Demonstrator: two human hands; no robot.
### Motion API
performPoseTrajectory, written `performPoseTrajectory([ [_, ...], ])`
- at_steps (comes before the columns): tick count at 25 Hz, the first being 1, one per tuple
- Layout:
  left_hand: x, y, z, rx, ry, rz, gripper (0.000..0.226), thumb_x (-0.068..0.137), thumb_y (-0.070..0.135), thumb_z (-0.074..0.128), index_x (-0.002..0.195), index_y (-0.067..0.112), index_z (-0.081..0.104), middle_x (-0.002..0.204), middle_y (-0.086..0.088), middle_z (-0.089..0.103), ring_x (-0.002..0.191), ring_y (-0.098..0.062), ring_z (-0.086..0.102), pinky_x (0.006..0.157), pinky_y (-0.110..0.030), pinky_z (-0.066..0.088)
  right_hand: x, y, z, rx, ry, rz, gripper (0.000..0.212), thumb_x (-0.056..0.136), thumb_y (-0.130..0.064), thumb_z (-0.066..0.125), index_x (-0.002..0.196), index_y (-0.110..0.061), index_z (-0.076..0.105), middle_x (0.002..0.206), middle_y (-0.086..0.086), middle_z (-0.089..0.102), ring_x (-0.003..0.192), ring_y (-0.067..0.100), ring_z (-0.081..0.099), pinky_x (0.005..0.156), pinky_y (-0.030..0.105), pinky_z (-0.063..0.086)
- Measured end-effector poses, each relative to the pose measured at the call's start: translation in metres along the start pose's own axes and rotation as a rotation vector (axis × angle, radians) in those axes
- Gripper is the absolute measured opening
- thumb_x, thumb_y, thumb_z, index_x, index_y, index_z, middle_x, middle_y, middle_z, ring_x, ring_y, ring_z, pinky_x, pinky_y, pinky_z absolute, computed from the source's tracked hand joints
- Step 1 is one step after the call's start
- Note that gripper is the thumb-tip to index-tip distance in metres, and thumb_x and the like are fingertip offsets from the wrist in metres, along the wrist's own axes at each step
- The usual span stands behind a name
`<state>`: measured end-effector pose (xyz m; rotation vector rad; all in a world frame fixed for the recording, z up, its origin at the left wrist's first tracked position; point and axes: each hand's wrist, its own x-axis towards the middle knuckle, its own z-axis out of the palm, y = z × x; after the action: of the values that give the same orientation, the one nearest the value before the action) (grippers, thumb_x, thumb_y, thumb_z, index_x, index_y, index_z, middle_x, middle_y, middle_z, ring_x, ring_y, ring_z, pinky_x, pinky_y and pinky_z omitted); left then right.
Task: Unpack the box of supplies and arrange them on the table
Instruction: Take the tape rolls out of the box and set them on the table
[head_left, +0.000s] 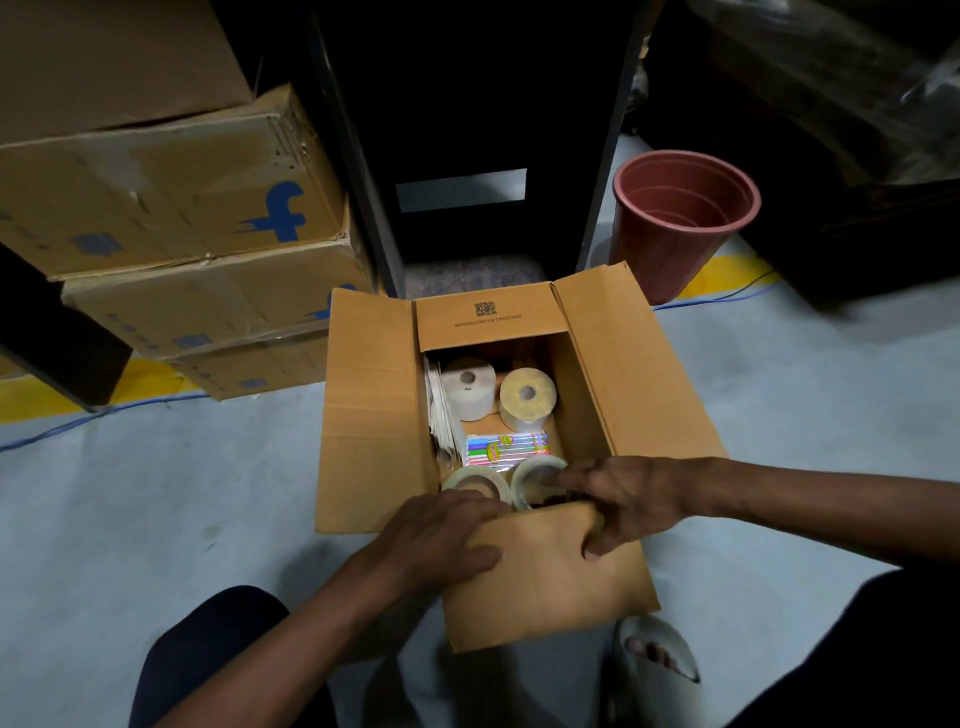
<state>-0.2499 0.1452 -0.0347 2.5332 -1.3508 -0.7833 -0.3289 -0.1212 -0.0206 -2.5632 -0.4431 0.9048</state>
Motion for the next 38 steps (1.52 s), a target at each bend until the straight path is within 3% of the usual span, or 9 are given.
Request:
performPoseTrajectory([
  [5, 0.005, -0.007, 0.020, 0.025, 0.089, -0.037, 0.060, 0.082, 0.063, 0.048, 0.137, 0.039, 0.050, 0.139, 0.011, 0.054, 0.129, -0.015, 0.047, 0.103, -0.033, 0.038, 0.012, 0.011, 0.008, -0.265, 0.066, -0.115, 0.080, 0.090, -0.050, 0.062, 0.155, -0.020, 0.027, 0.156, 0.003, 0.037, 0.135, 0.021, 0.046, 0.105, 0.026, 0.043],
  [12, 0.017, -0.002, 0.037, 0.078, 0.331, 0.017, 0.034, 0.078, 0.043, 0.061, 0.109, 0.033, 0.069, 0.105, 0.010, 0.072, 0.094, -0.014, 0.067, 0.078, -0.028, 0.047, 0.026, 0.023, 0.026, -0.521, 0.130, -0.122, 0.064, 0.095, -0.043, 0.046, 0.151, -0.014, 0.033, 0.148, 0.014, 0.047, 0.127, 0.034, 0.055, 0.095, 0.043, 0.053],
  [18, 0.019, -0.010, 0.017, 0.125, 0.239, -0.005, 0.065, 0.072, 0.067, 0.056, 0.129, 0.036, 0.055, 0.130, 0.014, 0.060, 0.116, -0.010, 0.056, 0.091, -0.027, 0.040, 0.031, 0.012, 0.001, -0.195, 0.004, -0.054, 0.064, 0.075, -0.048, 0.078, 0.130, -0.027, 0.052, 0.126, -0.005, 0.061, 0.109, 0.015, 0.061, 0.088, 0.025, 0.049],
  [22, 0.033, -0.018, -0.001, 0.038, 0.339, -0.039, 0.065, 0.077, 0.075, 0.045, 0.126, 0.034, 0.057, 0.127, 0.013, 0.061, 0.114, -0.010, 0.057, 0.091, -0.027, 0.045, 0.037, -0.004, -0.027, 0.070, -0.062, 0.005, 0.047, 0.088, -0.064, 0.058, 0.105, -0.021, 0.059, 0.091, -0.007, 0.062, 0.082, 0.011, 0.058, 0.074, 0.030, 0.049],
  [25, 0.064, -0.031, -0.016, 0.111, 0.445, -0.049, 0.069, 0.088, 0.061, 0.041, 0.146, 0.023, 0.043, 0.156, -0.001, 0.036, 0.146, -0.024, 0.030, 0.114, -0.040, 0.032, 0.066, 0.014, -0.043, -0.114, 0.213, -0.051, 0.063, 0.100, -0.064, 0.030, 0.138, -0.017, 0.048, 0.134, 0.007, 0.056, 0.122, 0.018, 0.055, 0.105, 0.038, 0.046],
  [27, 0.086, -0.040, -0.029, 0.255, 0.423, -0.131, 0.080, 0.089, 0.058, 0.041, 0.156, 0.020, 0.019, 0.165, -0.007, 0.006, 0.153, -0.028, 0.003, 0.121, -0.048, 0.017, 0.092, 0.038, -0.050, -0.434, 0.286, -0.004, 0.081, 0.099, -0.065, 0.019, 0.157, -0.008, 0.019, 0.163, 0.017, 0.019, 0.152, 0.029, 0.018, 0.123, 0.042, 0.023],
  [29, 0.102, -0.047, -0.037, 0.334, 0.405, -0.204, 0.086, 0.089, 0.057, 0.041, 0.158, 0.019, 0.007, 0.165, -0.011, -0.007, 0.152, -0.031, -0.006, 0.122, -0.051, 0.011, 0.109, 0.056, -0.054, -0.570, 0.332, 0.052, 0.085, 0.098, -0.066, 0.018, 0.159, -0.009, 0.004, 0.166, 0.016, -0.004, 0.154, 0.030, -0.003, 0.125, 0.047, 0.011],
  [34, 0.115, -0.057, -0.039, 0.371, 0.430, -0.251, 0.095, 0.080, 0.049, 0.050, 0.158, 0.014, 0.007, 0.162, -0.016, -0.018, 0.151, -0.035, -0.010, 0.120, -0.055, 0.013, 0.121, 0.064, -0.054, -0.656, 0.428, 0.091, 0.088, 0.094, -0.055, 0.040, 0.158, -0.003, 0.007, 0.163, 0.023, -0.006, 0.153, 0.034, -0.001, 0.123, 0.052, 0.010],
  [38, 0.125, -0.066, -0.054, 0.361, 0.599, -0.240, 0.100, 0.069, 0.047, 0.059, 0.155, 0.011, 0.023, 0.163, -0.019, -0.008, 0.152, -0.036, -0.004, 0.118, -0.057, 0.018, 0.126, 0.071, -0.070, -0.656, 0.508, 0.154, 0.098, 0.075, -0.052, 0.064, 0.153, -0.002, 0.031, 0.159, 0.026, 0.026, 0.147, 0.039, 0.028, 0.117, 0.056, 0.030],
])
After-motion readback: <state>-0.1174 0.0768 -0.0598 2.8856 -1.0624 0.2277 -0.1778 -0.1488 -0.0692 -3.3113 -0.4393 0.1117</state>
